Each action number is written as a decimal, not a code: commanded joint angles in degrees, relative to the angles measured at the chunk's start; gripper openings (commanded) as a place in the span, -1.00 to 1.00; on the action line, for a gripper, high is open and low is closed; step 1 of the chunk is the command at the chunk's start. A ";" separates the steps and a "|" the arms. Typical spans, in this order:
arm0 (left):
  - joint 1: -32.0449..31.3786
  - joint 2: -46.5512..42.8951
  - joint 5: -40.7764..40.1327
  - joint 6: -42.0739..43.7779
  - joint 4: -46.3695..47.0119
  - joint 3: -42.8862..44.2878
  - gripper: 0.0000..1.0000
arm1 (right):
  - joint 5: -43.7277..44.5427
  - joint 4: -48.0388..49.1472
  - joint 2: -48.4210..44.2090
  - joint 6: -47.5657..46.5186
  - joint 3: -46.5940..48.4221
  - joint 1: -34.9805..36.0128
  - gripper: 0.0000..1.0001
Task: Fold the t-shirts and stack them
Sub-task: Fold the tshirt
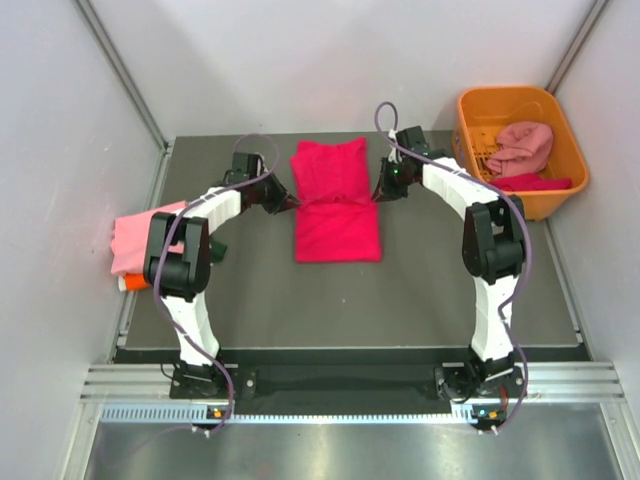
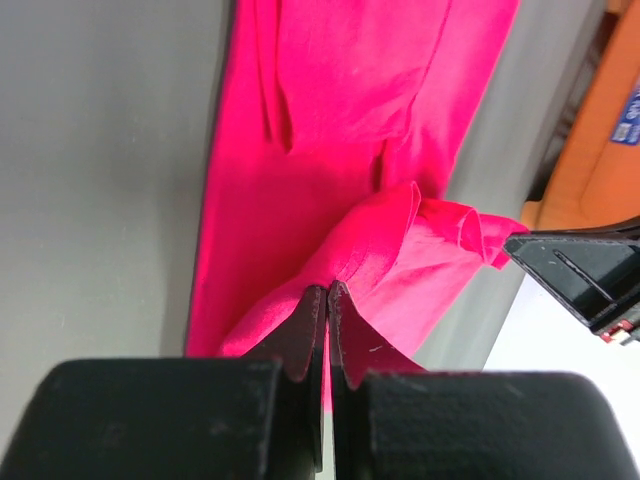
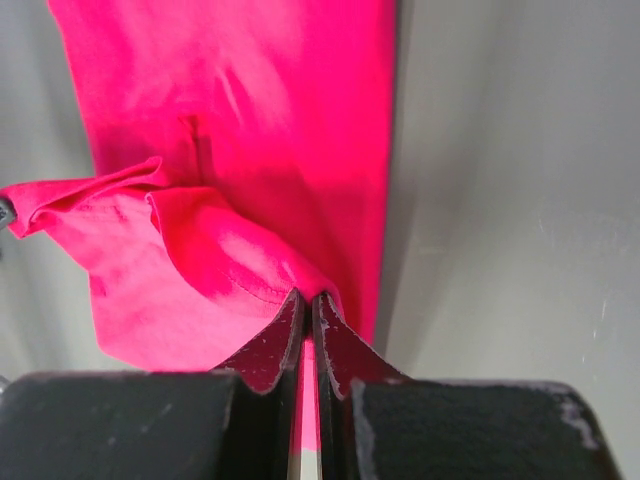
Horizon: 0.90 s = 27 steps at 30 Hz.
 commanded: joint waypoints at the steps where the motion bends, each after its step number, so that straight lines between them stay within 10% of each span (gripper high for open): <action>1: 0.81 1.41 1.11 0.06 3.05 3.09 -1.00 | -0.70 0.47 1.54 -1.31 4.39 -0.84 -1.00; 6: 1.16 5.18 1.82 -0.38 3.23 6.95 -1.00 | -0.87 -0.41 4.44 -2.01 8.95 -1.10 -0.88; 8: 1.77 7.12 1.47 -0.38 2.97 8.80 -0.97 | -0.52 -1.02 6.11 -2.28 11.50 -1.19 -0.34; 11: 2.39 9.23 -0.89 2.15 -0.52 13.00 0.18 | 1.23 -1.20 6.47 -2.28 13.01 -1.37 0.29; 13: 2.39 8.89 -1.96 4.44 -4.05 14.87 0.44 | 1.50 -0.85 4.20 -3.07 12.05 -1.45 0.56; 19: 2.39 -3.21 -6.53 9.28 -4.42 4.87 0.73 | 0.81 9.94 -8.89 -3.07 -6.99 -2.25 0.50; 27: 1.34 -14.83 -3.37 9.55 0.59 -14.73 0.43 | -3.94 17.60 -23.49 -0.52 -30.65 -1.20 -0.07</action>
